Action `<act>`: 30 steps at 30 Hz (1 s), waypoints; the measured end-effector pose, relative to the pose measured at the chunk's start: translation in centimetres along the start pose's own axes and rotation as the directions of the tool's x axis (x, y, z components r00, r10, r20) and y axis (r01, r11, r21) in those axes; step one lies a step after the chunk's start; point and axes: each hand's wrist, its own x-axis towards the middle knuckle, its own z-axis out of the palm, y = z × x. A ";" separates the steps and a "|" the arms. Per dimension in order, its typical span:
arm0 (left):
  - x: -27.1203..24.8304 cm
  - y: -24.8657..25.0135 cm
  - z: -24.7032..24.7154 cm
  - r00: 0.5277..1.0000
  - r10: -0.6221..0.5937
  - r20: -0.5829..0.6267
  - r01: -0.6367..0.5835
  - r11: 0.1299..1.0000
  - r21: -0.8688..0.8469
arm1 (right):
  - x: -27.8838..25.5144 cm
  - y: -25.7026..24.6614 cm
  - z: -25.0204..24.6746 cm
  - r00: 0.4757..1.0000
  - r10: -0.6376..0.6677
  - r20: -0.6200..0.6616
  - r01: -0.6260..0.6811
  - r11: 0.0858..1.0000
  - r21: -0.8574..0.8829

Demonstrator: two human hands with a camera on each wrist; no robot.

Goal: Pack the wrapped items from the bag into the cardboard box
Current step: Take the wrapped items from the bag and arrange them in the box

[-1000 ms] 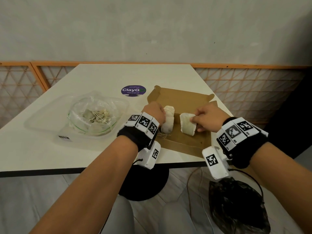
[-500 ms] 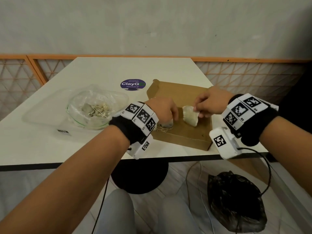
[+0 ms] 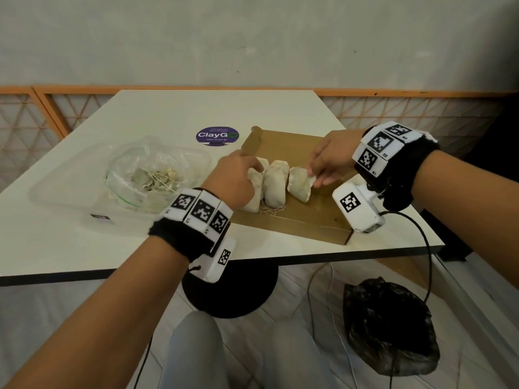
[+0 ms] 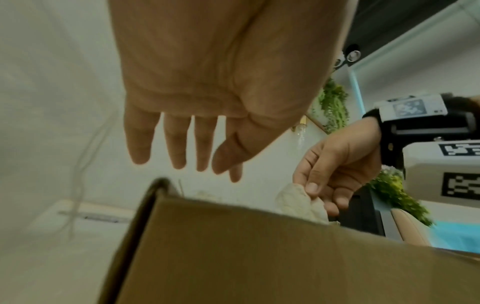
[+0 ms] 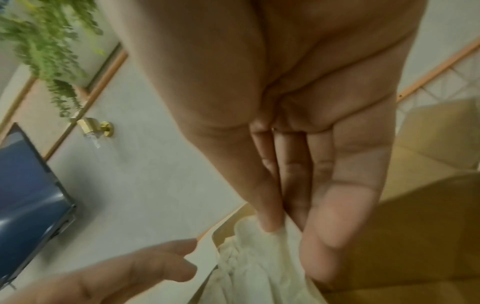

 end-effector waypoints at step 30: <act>-2.9 -1.7 1.8 0.925 -0.311 0.217 0.378 0.709 -0.596 | -1.4 -0.1 8.0 0.998 0.068 -0.011 -0.068 0.997 0.025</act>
